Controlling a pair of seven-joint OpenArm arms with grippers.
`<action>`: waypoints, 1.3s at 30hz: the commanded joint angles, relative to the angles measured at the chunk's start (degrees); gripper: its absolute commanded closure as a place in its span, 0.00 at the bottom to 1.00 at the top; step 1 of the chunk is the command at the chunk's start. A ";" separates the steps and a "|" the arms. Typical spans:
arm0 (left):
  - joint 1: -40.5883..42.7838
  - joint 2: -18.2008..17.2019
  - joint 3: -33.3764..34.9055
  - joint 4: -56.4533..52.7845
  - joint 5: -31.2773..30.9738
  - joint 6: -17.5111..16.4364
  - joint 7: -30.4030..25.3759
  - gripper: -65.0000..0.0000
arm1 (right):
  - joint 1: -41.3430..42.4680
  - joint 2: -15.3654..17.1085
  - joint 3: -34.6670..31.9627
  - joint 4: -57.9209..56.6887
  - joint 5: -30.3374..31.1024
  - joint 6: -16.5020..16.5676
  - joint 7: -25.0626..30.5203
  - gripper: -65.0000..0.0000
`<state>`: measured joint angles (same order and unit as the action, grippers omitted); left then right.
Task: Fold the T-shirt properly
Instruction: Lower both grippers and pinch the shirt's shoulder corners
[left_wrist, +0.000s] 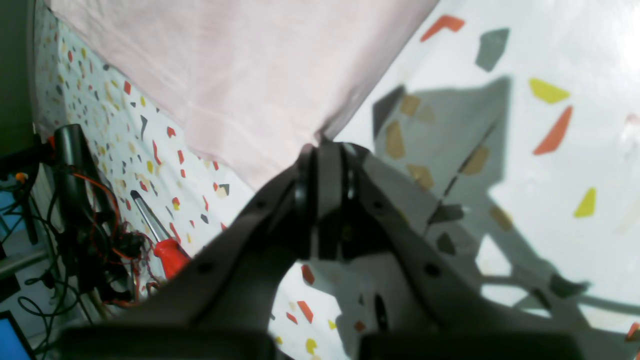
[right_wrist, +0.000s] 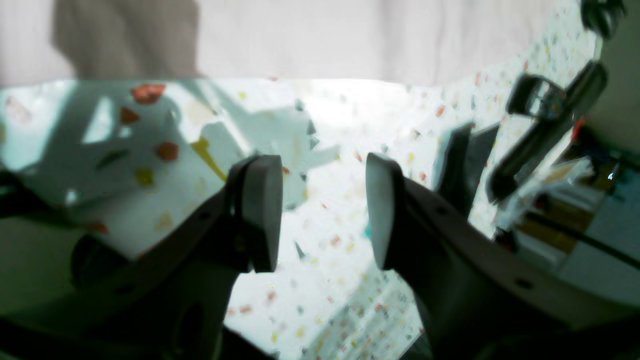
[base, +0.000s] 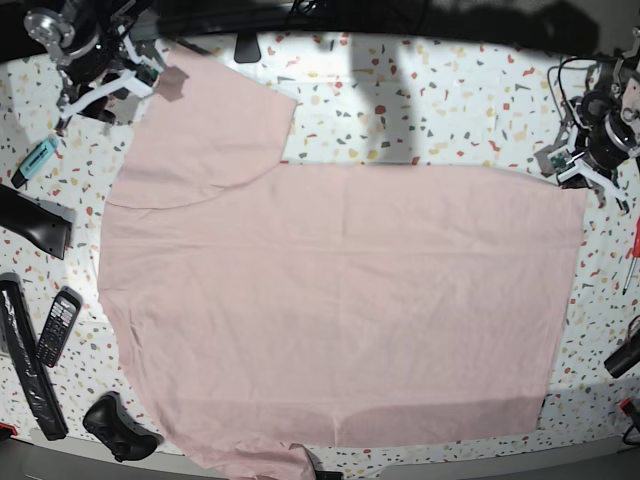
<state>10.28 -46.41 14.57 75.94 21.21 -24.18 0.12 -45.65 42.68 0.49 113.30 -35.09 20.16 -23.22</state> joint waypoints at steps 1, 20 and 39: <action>0.02 -1.25 -0.22 -0.11 0.42 -0.72 1.60 1.00 | 1.25 1.01 -1.16 0.04 -1.05 -1.73 -0.33 0.59; 0.02 -1.22 -0.22 -0.11 0.42 -0.70 1.66 1.00 | 15.82 1.79 -15.65 -5.55 -0.09 3.34 -3.10 0.59; 0.09 -1.20 -0.22 -0.11 0.39 -0.70 2.08 1.00 | 27.65 -2.91 -27.87 -13.38 1.22 5.57 -2.62 0.59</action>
<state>10.31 -46.41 14.57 75.94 21.21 -24.03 0.38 -17.87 39.35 -27.24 99.57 -34.81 24.49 -26.61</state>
